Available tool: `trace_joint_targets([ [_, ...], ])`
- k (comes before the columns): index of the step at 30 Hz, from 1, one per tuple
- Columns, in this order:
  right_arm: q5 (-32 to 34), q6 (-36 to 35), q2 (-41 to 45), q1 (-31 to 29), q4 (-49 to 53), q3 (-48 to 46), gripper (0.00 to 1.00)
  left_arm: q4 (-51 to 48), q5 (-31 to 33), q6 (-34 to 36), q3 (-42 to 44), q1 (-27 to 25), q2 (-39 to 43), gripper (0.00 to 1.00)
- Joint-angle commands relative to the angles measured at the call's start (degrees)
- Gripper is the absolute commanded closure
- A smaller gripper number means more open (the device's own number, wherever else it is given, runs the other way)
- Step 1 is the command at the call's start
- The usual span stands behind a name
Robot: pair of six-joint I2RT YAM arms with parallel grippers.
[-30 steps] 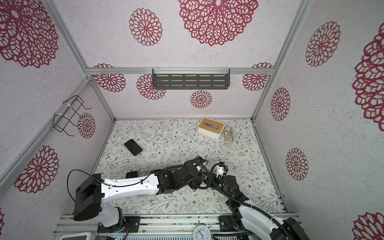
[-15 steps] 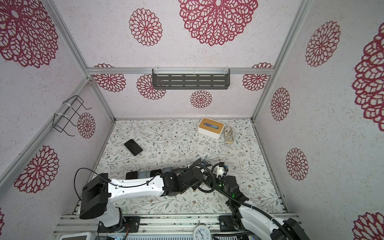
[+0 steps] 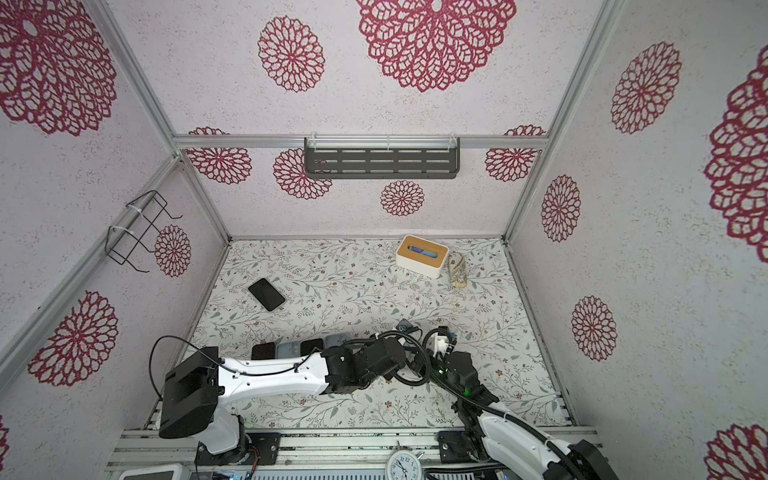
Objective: Take the phone out of the phone case
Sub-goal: 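Pull the phone from the case with the left gripper while the right holds it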
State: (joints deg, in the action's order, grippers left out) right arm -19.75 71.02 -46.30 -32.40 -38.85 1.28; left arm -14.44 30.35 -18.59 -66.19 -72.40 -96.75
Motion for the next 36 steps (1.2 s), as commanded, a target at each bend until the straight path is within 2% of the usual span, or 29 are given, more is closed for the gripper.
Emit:
trace_joint_targets([
  [1,1.4,-1.9,2.3,0.1,-1.9,2.0,1.00,-0.6,2.1,-0.6,0.5,-1.5,3.8,1.00],
  [8,6.3,-6.1,5.1,0.2,12.1,2.7,1.00,-10.7,13.8,2.3,-1.5,-5.1,8.9,1.00],
  [14,8.1,-8.3,5.2,0.8,16.6,2.6,1.00,-19.1,18.4,1.2,-1.8,-6.3,10.7,1.00],
  [17,7.9,-8.6,5.8,0.9,17.0,3.0,1.00,-21.3,19.5,1.4,-1.8,-6.3,8.2,1.00],
  [19,7.9,-9.1,6.5,0.9,18.5,3.5,1.00,-27.4,21.5,-0.5,-4.9,-6.4,4.6,1.00],
  [22,7.7,-9.4,7.8,1.0,19.6,3.8,1.00,-31.5,23.5,-0.8,-7.8,-6.3,-0.4,1.00],
  [28,6.8,-9.7,8.3,1.2,20.0,4.0,1.00,-30.4,23.4,1.5,-8.6,-6.2,-4.6,1.00],
  [36,4.7,-11.1,7.8,2.8,21.2,4.5,1.00,-35.1,23.3,0.9,-12.3,-6.8,-11.1,1.00],
])
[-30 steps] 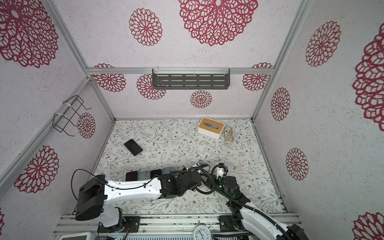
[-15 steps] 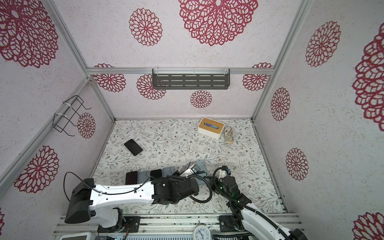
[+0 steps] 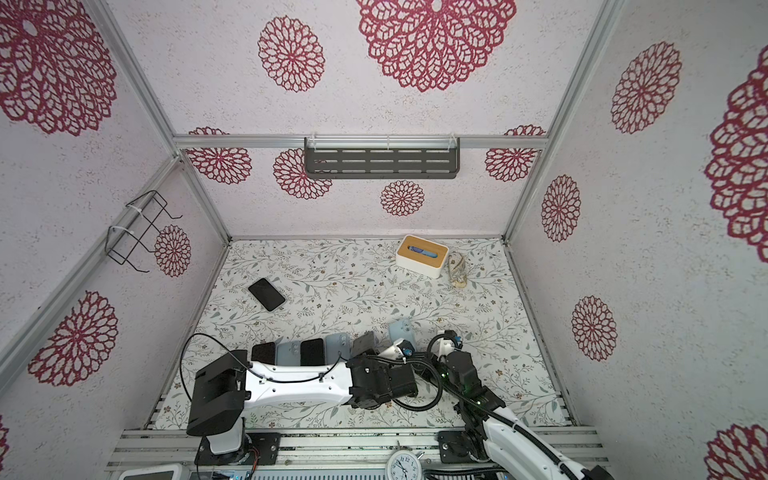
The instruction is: Take the phone out of the phone case
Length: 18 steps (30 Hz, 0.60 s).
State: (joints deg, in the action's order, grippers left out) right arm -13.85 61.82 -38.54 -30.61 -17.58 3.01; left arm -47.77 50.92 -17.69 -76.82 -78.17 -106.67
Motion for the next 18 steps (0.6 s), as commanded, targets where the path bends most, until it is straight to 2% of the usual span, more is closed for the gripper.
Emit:
trace_joint_targets([
  [1,-1.7,-2.0,-0.2,1.1,-0.1,2.9,1.00,-2.0,2.9,0.0,-1.8,-1.1,-1.8,1.00],
  [8,-3.7,-3.4,-1.5,1.9,0.5,4.1,1.00,-8.7,5.3,-2.1,-6.1,-2.0,-8.4,0.99],
  [15,-4.6,-3.8,-2.9,2.4,-0.3,4.3,1.00,-8.0,4.6,-2.8,-5.9,-2.2,-10.6,0.85],
  [18,-4.7,-3.9,-3.5,2.5,-0.4,4.3,1.00,-7.5,3.9,-3.3,-6.1,-2.5,-11.2,0.82],
])
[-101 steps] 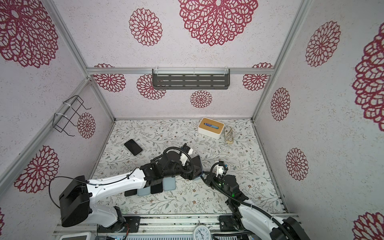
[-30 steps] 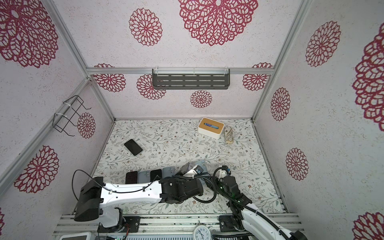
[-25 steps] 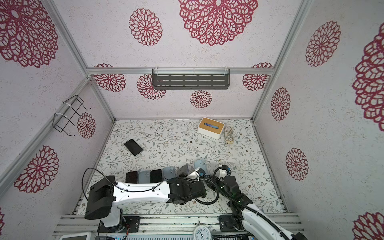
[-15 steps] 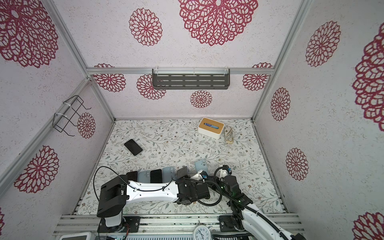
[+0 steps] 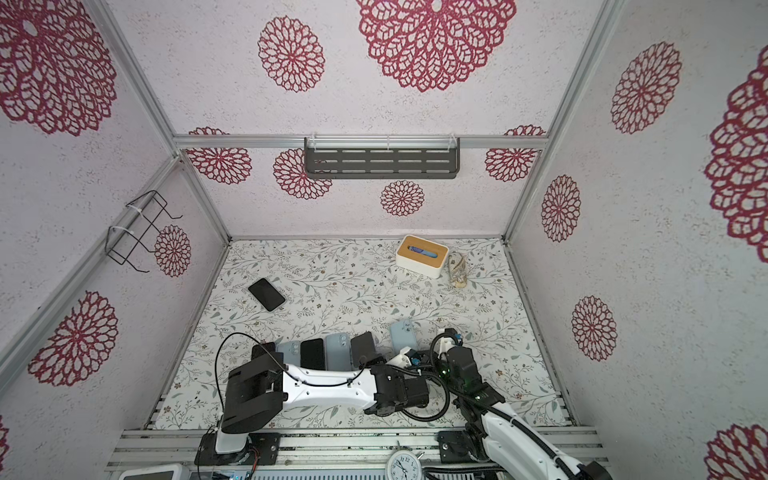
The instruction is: Take the phone out of the phone case
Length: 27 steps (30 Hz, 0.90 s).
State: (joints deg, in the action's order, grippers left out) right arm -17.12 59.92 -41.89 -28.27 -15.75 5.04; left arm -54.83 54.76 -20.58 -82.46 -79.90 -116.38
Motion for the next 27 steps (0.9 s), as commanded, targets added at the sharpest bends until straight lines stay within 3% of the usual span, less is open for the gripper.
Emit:
trace_joint_targets([
  [1,-1.4,-1.9,-0.4,0.2,-2.3,2.3,1.00,-0.2,-0.2,-0.5,-0.4,-0.9,-1.8,0.80],
  [10,-1.7,-2.2,-0.9,0.4,-2.4,1.8,1.00,1.5,-0.3,-2.4,0.1,-1.0,-4.4,0.73],
  [17,-1.7,-2.2,-1.3,0.5,-2.9,1.3,1.00,3.6,0.3,-3.1,0.8,-0.8,-5.1,0.49],
  [27,-2.3,-3.1,-2.6,0.5,-2.4,1.3,1.00,1.8,1.0,-6.1,1.4,-0.8,-3.7,0.30],
])
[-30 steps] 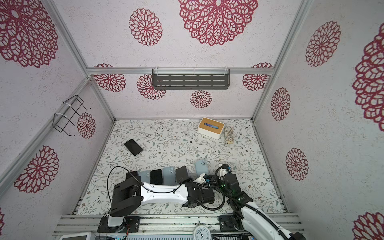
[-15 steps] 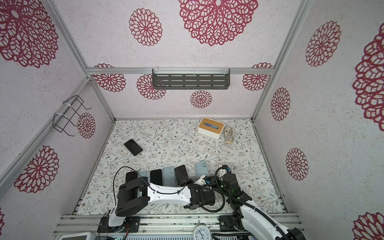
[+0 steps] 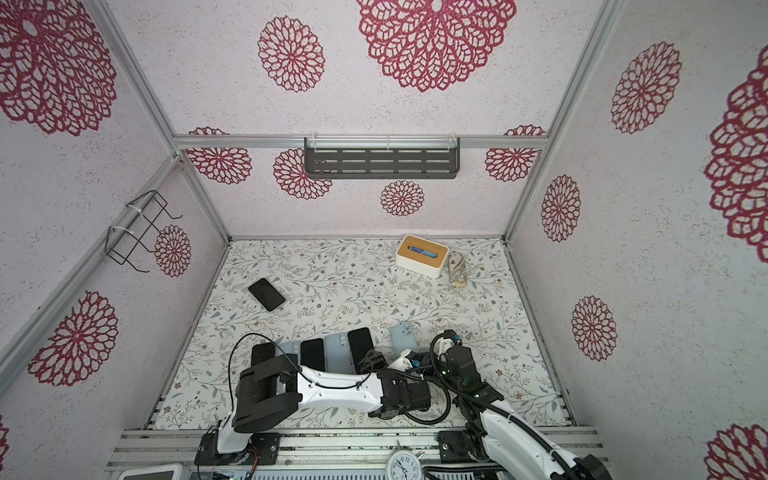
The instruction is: Take the phone out of the phone case
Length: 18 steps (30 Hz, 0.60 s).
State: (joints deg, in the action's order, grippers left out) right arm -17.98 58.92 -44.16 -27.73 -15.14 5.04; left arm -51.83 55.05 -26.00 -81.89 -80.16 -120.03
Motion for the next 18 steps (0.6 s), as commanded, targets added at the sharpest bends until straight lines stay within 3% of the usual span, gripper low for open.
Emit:
trace_joint_targets([
  [1,-1.4,-2.2,-0.5,-0.1,-3.0,1.3,1.00,-1.6,0.8,-1.1,0.9,-0.5,0.4,0.29],
  [7,-1.8,-3.5,-4.5,-0.1,-6.6,1.2,1.00,-2.6,1.9,-5.8,2.1,-0.7,6.8,0.21],
  [12,-2.5,-4.3,-11.4,-0.1,-12.5,2.1,1.00,0.4,1.5,-9.4,6.2,0.0,17.0,0.11],
  [18,-3.4,-4.3,-18.8,-0.5,-18.5,3.0,1.00,-0.7,2.0,-19.4,14.1,3.2,28.1,0.00],
])
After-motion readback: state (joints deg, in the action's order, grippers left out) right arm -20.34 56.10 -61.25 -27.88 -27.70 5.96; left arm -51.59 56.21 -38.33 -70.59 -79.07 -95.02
